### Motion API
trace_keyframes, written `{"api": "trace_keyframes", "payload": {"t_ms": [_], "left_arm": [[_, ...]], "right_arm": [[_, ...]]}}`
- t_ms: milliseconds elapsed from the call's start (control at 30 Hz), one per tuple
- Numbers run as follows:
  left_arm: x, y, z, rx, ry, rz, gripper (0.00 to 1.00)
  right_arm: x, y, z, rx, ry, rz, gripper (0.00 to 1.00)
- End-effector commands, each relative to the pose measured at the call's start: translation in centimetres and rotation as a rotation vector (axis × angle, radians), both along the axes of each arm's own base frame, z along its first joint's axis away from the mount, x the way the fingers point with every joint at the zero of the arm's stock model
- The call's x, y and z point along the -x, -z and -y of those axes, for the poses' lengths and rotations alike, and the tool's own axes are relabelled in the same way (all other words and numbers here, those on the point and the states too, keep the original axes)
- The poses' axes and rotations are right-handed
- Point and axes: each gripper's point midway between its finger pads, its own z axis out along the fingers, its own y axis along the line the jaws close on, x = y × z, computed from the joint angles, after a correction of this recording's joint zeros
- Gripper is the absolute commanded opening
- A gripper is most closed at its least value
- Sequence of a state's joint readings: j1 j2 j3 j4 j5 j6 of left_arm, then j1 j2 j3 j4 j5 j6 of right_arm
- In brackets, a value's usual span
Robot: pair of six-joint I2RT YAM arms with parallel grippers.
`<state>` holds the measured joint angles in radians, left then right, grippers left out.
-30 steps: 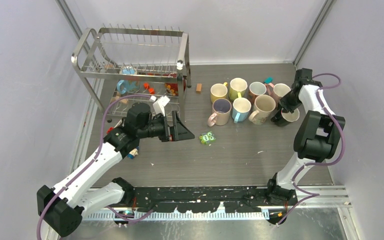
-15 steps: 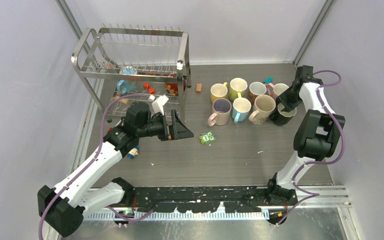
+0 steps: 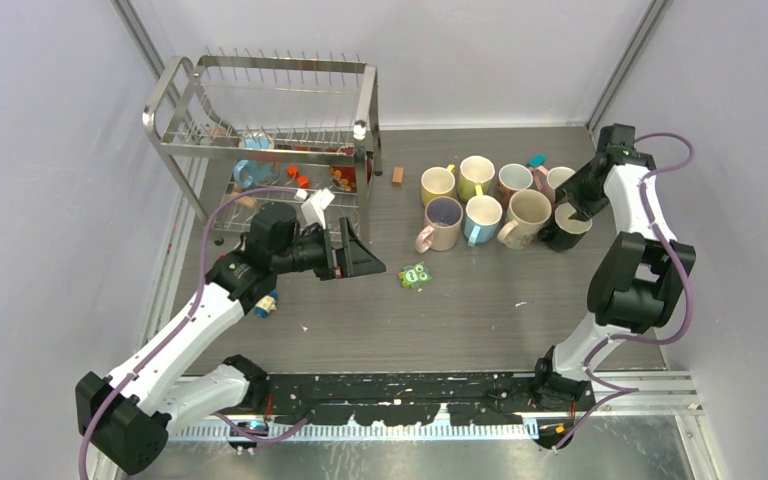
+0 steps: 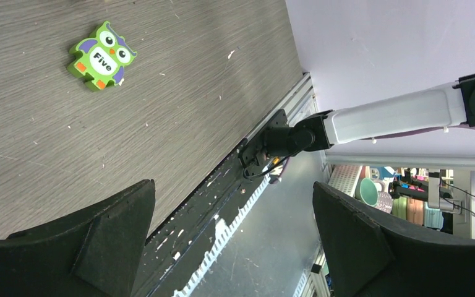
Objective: Unload the cups from the dish rack
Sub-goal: Place the cup at the center of the board, then adjust the cup in the dish rack.
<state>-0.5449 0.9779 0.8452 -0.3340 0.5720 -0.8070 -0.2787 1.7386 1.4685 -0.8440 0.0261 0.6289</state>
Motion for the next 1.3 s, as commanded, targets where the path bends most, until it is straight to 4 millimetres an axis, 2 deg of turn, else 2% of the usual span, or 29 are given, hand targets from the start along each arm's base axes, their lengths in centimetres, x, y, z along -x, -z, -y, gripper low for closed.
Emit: {"api": "trace_keyframes", "payload": {"t_ms": [0, 167, 267, 367, 633, 700, 767, 867, 1133, 1267], "left_arm": [[0.2, -1.5, 0.1, 0.036, 0.025, 0.041, 1.00], [0.2, -1.6, -0.2, 0.040, 0.019, 0.045, 1.00], [0.1, -1.5, -0.4, 0.039, 0.012, 0.045, 1.00], [-0.1, -1.3, -0.7, 0.032, -0.002, 0.044, 1.00], [-0.5, -0.8, -2.0, -0.005, -0.065, 0.053, 1.00], [-0.7, -0.5, -2.4, -0.020, -0.092, 0.053, 1.00], [-1.0, -0.2, -2.9, -0.041, -0.126, 0.057, 1.00], [-1.6, 0.5, -4.0, -0.085, -0.197, 0.074, 1.00], [-5.0, 1.6, -7.6, -0.196, -0.455, 0.147, 1.00], [-7.5, 2.5, -10.4, -0.319, -0.614, 0.182, 1.00]], "right_arm": [[0.6, -5.0, 0.5, 0.078, -0.010, 0.099, 0.54], [2.4, -7.1, 0.0, 0.095, -0.011, 0.143, 0.64], [3.5, -8.3, -1.0, 0.098, -0.028, 0.174, 0.69], [4.6, -9.7, -2.3, 0.115, -0.058, 0.208, 0.78], [6.8, -12.7, -8.7, 0.102, -0.211, 0.311, 0.99], [7.3, -13.2, -10.1, 0.083, -0.240, 0.334, 1.00], [8.0, -13.6, -12.3, 0.059, -0.299, 0.361, 1.00], [9.0, -14.2, -14.2, 0.033, -0.350, 0.400, 1.00], [10.3, -14.1, -16.7, -0.047, -0.471, 0.429, 1.00], [10.6, -14.3, -17.7, -0.091, -0.514, 0.452, 1.00]]}}
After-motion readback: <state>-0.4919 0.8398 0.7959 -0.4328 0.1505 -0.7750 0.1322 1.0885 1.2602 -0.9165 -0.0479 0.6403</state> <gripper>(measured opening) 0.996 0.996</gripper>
